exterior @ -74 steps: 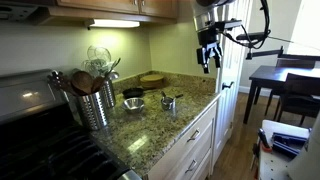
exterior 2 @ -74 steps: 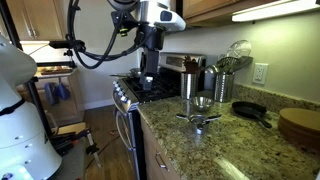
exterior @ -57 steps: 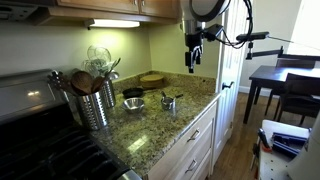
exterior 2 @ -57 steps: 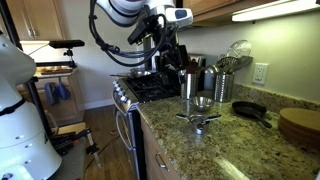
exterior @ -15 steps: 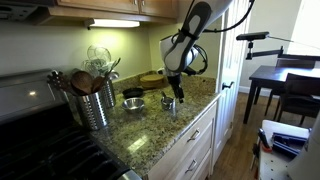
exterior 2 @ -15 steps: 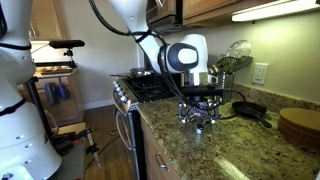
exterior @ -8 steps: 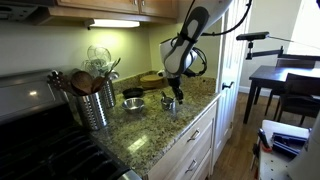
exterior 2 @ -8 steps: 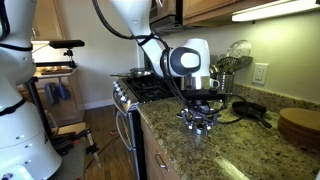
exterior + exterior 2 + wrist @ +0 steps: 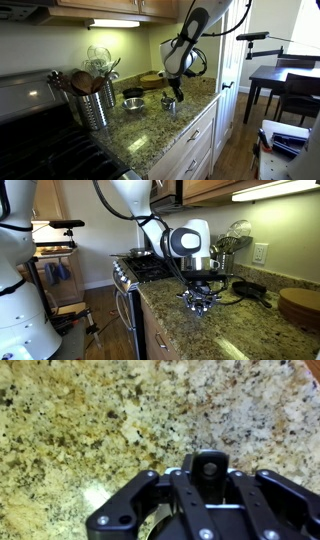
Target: Unstack the pots on the table
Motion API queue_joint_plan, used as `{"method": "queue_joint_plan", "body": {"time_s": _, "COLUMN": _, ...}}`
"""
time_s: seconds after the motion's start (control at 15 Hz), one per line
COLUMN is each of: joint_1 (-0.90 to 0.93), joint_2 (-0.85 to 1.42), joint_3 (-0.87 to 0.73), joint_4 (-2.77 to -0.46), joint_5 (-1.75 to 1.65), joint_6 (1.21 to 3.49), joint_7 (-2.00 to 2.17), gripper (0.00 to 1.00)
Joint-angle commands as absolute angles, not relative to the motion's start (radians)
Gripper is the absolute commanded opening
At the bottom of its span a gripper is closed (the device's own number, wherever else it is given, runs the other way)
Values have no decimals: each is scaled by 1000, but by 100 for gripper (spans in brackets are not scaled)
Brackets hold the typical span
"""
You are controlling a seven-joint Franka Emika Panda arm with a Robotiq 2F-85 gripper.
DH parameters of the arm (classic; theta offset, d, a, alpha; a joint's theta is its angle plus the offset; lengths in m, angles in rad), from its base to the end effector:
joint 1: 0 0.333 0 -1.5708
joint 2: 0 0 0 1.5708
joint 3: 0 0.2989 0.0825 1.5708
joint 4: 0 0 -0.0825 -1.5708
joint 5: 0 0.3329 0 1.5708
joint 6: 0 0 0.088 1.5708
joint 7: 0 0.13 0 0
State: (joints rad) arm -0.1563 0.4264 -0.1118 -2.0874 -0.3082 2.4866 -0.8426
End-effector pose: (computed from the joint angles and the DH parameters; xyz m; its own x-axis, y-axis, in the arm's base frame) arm 0.5259 -0.1472 0.2195 0.6673 0.7162 -0.2046 0.7424 -0.6617 0.1049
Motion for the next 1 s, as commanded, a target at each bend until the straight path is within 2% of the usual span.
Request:
{"method": "queue_joint_plan", "body": {"time_s": 0.0, "joint_1": -165, "joint_2": 421, "joint_3": -111, "joint_4": -2090, "joint_5": -338, "joint_6": 2506, "joint_7": -829, "gripper": 7}}
{"method": "queue_joint_plan", "body": {"time_s": 0.93, "joint_1": -161, "joint_2": 394, "joint_3": -114, "joint_4": -2095, "joint_5": -353, "joint_6": 2508, "joint_7": -820, "gripper": 7}}
